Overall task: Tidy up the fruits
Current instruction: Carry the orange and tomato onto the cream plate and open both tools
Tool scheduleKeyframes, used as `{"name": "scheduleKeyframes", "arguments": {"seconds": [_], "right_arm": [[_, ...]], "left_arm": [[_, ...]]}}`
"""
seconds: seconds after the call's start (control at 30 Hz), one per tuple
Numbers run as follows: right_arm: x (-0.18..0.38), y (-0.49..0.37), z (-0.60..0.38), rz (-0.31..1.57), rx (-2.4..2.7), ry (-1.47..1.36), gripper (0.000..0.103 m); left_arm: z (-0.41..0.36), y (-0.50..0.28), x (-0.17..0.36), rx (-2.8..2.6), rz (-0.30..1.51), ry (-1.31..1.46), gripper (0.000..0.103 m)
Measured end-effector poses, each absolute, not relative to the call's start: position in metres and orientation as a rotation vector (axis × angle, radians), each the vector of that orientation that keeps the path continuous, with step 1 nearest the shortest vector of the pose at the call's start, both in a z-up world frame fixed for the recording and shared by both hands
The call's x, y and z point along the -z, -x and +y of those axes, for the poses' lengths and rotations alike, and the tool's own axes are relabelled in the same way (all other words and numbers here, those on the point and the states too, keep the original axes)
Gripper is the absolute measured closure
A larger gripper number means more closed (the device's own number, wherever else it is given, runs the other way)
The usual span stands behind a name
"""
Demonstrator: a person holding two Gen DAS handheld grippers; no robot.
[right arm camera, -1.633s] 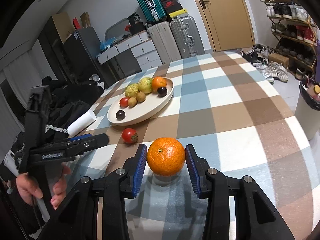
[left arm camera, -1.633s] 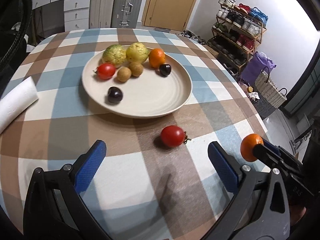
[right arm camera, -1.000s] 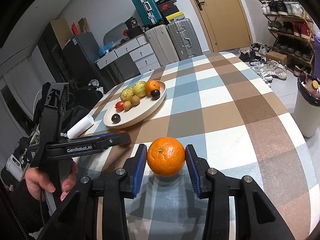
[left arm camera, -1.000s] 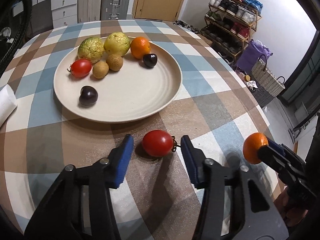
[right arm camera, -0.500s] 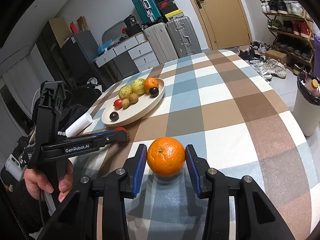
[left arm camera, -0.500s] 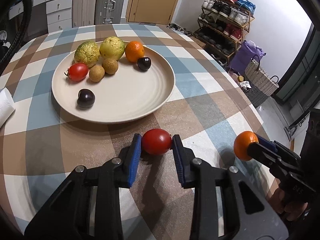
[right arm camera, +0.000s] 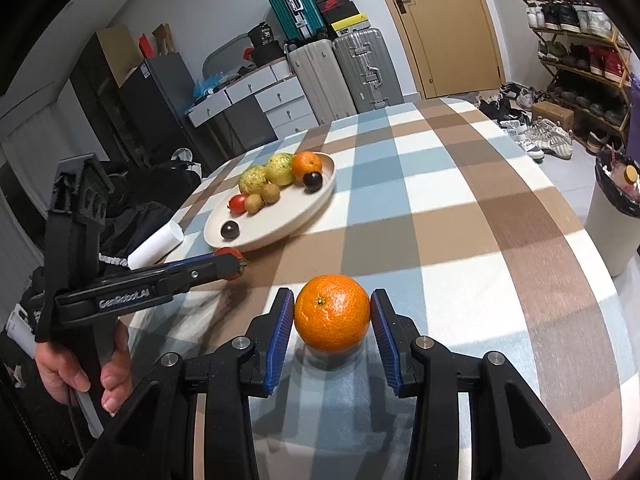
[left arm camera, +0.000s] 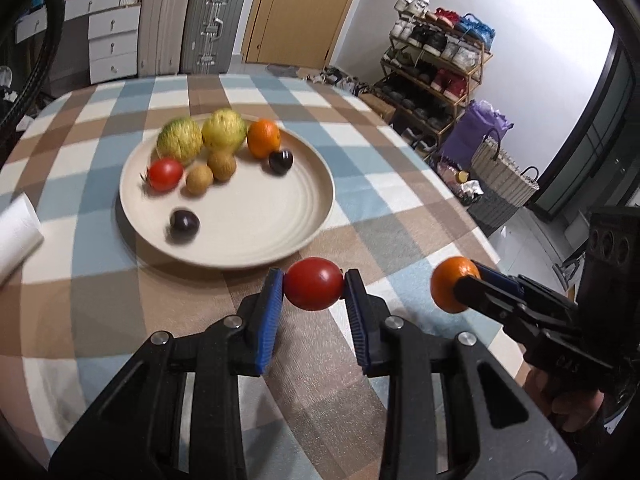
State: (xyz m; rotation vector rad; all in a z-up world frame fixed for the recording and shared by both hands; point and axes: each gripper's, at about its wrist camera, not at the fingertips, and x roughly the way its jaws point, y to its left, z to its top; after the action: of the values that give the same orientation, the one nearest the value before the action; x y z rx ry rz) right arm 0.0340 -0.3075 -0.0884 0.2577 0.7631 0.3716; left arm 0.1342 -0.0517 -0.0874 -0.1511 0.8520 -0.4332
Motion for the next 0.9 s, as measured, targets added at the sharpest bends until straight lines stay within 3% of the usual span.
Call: {"name": "scheduleKeyframes", "arguments": {"seconds": [0.4,0.9], "right_arm": [[0.034,-0.09,-0.275,0.68,-0.466,-0.212,0.063],[0.038,-0.196,-0.238,0.756,-0.538,-0.194,0.063]], "left_arm": [[-0.024,-0.18,0.047,0.403,0.777,0.161,0.075],[-0.032,-0.25,0.094,0.412,0.886,0.16,0.075]]}}
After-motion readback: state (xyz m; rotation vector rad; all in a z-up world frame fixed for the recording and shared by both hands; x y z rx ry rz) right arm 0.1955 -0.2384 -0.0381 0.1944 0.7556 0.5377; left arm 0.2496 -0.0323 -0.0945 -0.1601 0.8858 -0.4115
